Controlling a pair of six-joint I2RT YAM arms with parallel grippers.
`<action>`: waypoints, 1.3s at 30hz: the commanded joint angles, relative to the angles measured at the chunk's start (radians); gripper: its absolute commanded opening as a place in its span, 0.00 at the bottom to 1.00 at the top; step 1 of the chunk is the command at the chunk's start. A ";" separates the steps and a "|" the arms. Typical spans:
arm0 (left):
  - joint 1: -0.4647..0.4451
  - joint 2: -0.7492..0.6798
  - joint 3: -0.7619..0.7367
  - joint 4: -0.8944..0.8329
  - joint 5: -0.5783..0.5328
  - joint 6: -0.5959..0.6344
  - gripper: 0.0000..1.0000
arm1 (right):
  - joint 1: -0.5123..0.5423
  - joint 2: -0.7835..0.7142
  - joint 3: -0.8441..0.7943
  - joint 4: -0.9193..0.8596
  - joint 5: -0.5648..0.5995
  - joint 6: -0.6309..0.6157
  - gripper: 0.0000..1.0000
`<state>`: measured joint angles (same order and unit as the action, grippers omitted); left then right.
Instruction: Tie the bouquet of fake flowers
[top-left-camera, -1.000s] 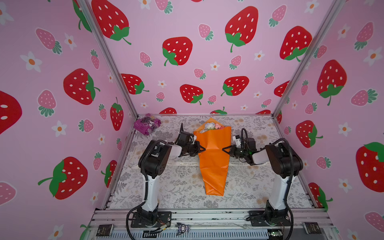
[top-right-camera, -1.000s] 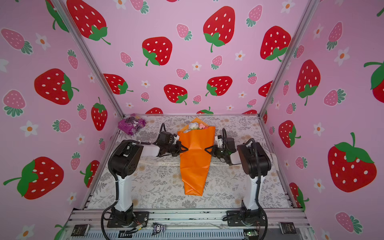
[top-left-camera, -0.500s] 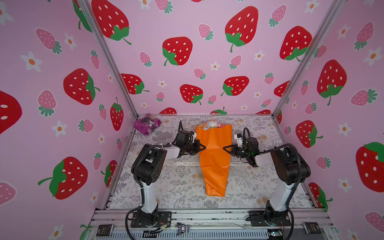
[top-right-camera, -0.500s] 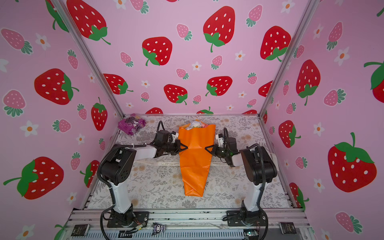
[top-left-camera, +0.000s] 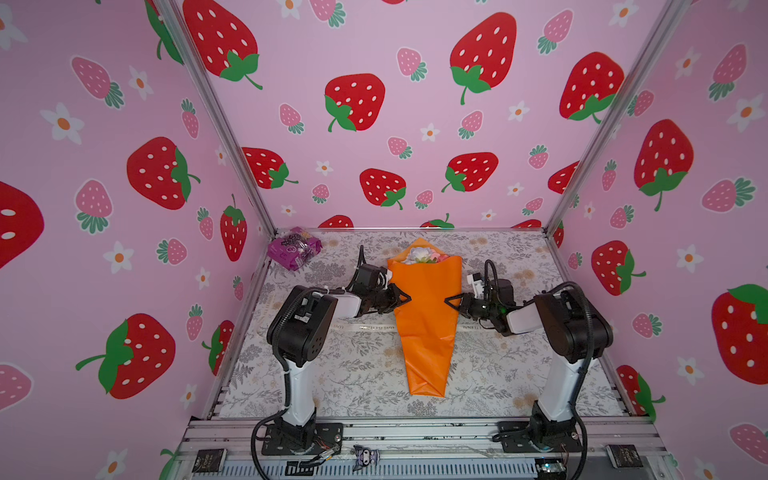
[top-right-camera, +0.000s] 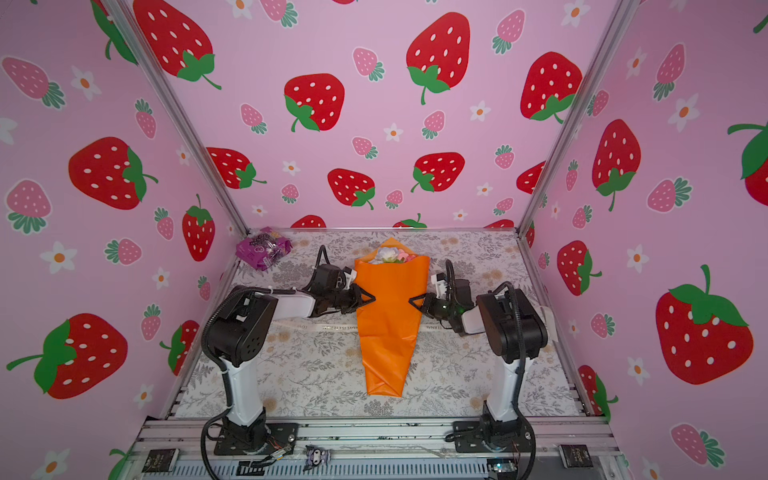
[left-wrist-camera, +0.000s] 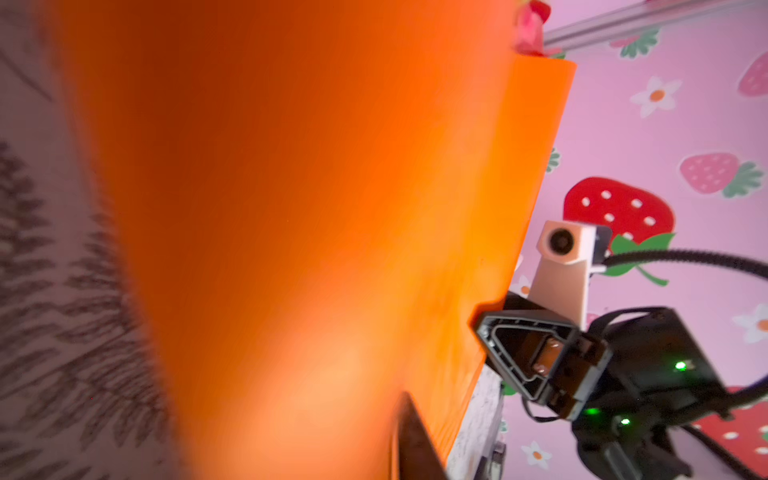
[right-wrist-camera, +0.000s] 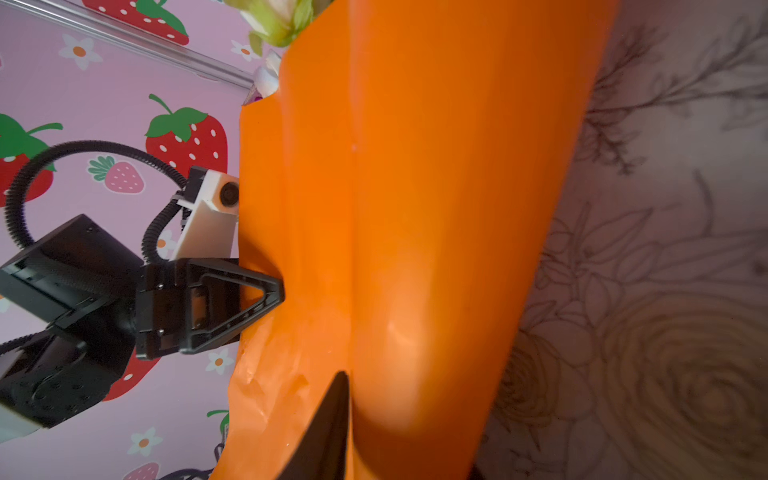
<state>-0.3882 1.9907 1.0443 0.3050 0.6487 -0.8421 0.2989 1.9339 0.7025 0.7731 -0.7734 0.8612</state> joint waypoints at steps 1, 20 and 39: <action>-0.001 -0.038 -0.012 -0.040 -0.050 0.033 0.45 | -0.003 -0.046 0.011 -0.049 0.056 -0.018 0.43; 0.053 -0.114 -0.091 -0.093 -0.077 0.063 0.69 | -0.066 -0.381 -0.075 -0.377 0.204 -0.156 0.64; -0.013 0.016 0.053 -0.041 0.003 -0.011 0.56 | 0.062 0.000 0.111 -0.191 0.080 -0.106 0.59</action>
<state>-0.3847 1.9881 1.0573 0.2317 0.6300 -0.8188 0.3508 1.9038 0.7986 0.5419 -0.6804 0.7387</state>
